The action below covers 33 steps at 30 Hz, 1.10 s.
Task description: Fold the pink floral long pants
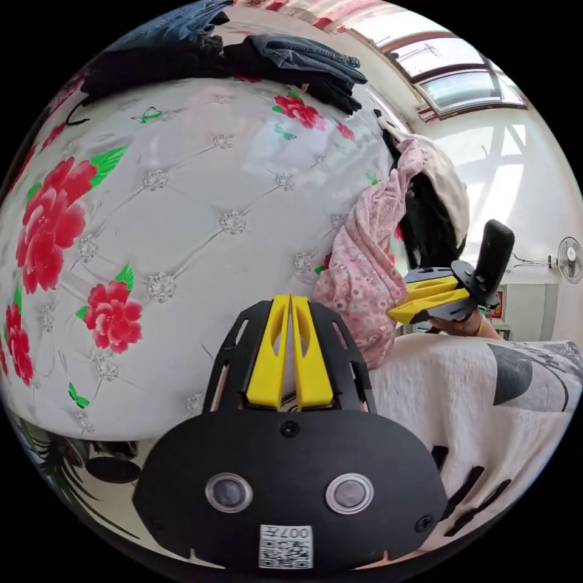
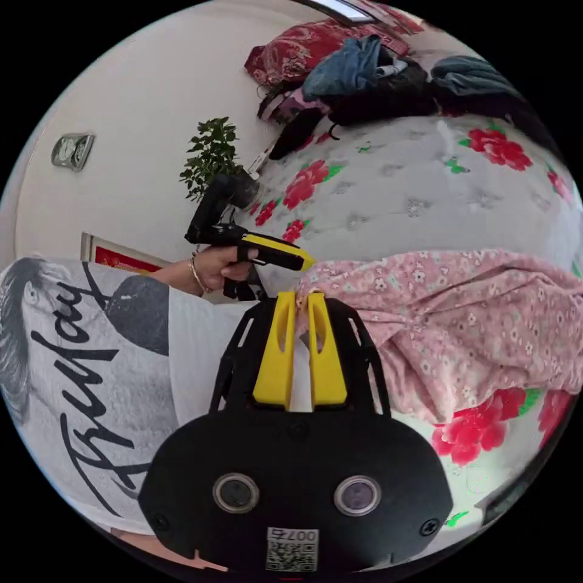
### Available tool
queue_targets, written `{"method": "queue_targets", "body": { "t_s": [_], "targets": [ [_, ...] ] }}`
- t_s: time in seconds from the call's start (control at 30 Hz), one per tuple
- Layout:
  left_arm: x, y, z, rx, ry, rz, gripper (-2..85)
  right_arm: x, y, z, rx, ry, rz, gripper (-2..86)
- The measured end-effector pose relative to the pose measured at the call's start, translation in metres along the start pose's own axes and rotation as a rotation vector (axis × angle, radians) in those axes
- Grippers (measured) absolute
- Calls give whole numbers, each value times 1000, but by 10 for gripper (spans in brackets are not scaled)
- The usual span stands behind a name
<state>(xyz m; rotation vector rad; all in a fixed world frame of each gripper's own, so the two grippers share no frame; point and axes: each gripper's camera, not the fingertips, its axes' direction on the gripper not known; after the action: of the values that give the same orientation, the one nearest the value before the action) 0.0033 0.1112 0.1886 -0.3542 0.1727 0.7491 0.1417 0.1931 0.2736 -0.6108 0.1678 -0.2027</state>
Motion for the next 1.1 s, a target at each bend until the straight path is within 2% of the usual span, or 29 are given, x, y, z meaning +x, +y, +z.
{"method": "queue_targets", "body": {
  "t_s": [0.07,0.2,0.4,0.6,0.7,0.73,0.77,0.83,0.9,1.0,1.1],
  "targets": [
    [-15,22,-26,73,-42,-14,-9,-42,-8,24,-158,165,-214,27],
    [-31,49,-63,164,-113,-6,-7,-58,-6,23,-159,294,-244,28],
    [1,56,-68,157,-107,217,50,-29,45,-30,199,270,103,25],
    [79,24,3,-79,-6,548,112,-16,114,-57,333,395,350,30],
    [101,19,71,-305,-136,678,80,-18,136,-58,381,424,431,28],
    [102,21,86,-315,-229,719,52,-20,142,-57,391,418,449,27],
    [100,24,77,-229,-272,752,32,-21,145,-54,400,415,464,26],
    [87,16,71,-289,-259,662,18,-26,148,-52,415,423,468,26],
    [64,18,47,-256,-243,577,9,-29,149,-50,423,436,473,26],
    [14,40,-30,-58,-254,441,2,-24,148,-48,418,436,497,29],
    [-50,73,-116,135,-143,173,-1,-17,139,-48,424,429,503,37]
  ]
}}
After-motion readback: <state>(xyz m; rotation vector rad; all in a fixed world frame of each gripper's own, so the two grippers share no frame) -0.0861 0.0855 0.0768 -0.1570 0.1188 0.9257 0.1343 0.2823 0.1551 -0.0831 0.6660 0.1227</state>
